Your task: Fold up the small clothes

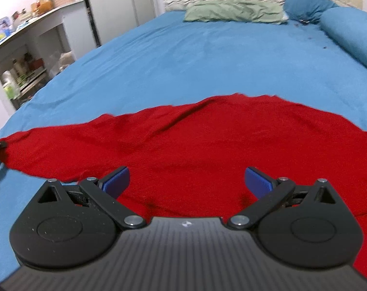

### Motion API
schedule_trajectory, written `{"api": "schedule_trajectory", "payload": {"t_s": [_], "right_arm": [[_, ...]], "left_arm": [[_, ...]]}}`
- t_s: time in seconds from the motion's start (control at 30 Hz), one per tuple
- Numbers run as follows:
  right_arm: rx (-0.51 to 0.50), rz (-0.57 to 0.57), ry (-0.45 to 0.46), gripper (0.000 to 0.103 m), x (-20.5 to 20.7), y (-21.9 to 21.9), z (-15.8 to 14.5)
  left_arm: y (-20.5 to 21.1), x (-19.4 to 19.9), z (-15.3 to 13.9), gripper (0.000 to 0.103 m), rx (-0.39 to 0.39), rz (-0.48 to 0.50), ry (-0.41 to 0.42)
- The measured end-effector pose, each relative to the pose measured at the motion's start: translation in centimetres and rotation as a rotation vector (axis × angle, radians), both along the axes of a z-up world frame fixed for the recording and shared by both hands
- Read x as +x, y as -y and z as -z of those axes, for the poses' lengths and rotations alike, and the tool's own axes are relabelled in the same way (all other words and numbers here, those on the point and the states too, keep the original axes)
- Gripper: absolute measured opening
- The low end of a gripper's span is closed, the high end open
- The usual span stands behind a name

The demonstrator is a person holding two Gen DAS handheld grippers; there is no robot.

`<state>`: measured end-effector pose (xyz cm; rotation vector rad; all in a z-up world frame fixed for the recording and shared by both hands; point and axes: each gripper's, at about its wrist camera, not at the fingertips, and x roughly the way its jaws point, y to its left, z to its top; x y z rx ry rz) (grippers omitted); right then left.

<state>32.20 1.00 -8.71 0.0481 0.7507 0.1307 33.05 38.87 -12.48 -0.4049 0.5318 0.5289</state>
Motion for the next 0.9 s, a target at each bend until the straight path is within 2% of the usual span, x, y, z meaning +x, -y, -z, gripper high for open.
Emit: {"api": "schedule_trajectory", "payload": {"t_s": [0.1,0.27,0.4,0.47,0.57,0.7,0.8,0.9], "right_arm": [[0.009,0.030,0.026,0.103,-0.4,1.4,-0.7],[0.001,0.085,0.066,0.103,-1.1,4.2,-2.1],[-0.023,0.126,0.119,0.103,-1.8,7.0,-3.7],[-0.036,0.149,0.138,0.103,-2.2,8.3,-4.4],[-0.047,0.195,0.155,0.103,-2.8,10.5,-5.0],[-0.051,0.272,0.141,0.103,-3.6,13.7,-5.0],[-0.056,0.289,0.097,0.103,-4.0,15.6,-4.3],[-0.085,0.278,0.057,0.103,-4.5,16.7,-3.4]], "left_arm": [[2.5,0.3,-2.5,0.006,0.075,0.060,0.038],[10.9,0.7,-8.0,0.006,0.277,0.234,0.106],[20.7,0.7,-11.3,0.006,0.363,0.472,0.183],[25.6,1.2,-11.6,0.006,0.360,0.599,0.198],[33.1,2.8,-10.1,0.006,0.305,0.771,0.167],[41.4,4.5,-4.9,0.006,0.292,0.937,0.056],[44.7,5.7,-0.4,0.006,0.248,0.995,-0.060],[46.5,5.4,2.3,0.008,0.275,1.029,-0.116]]}}
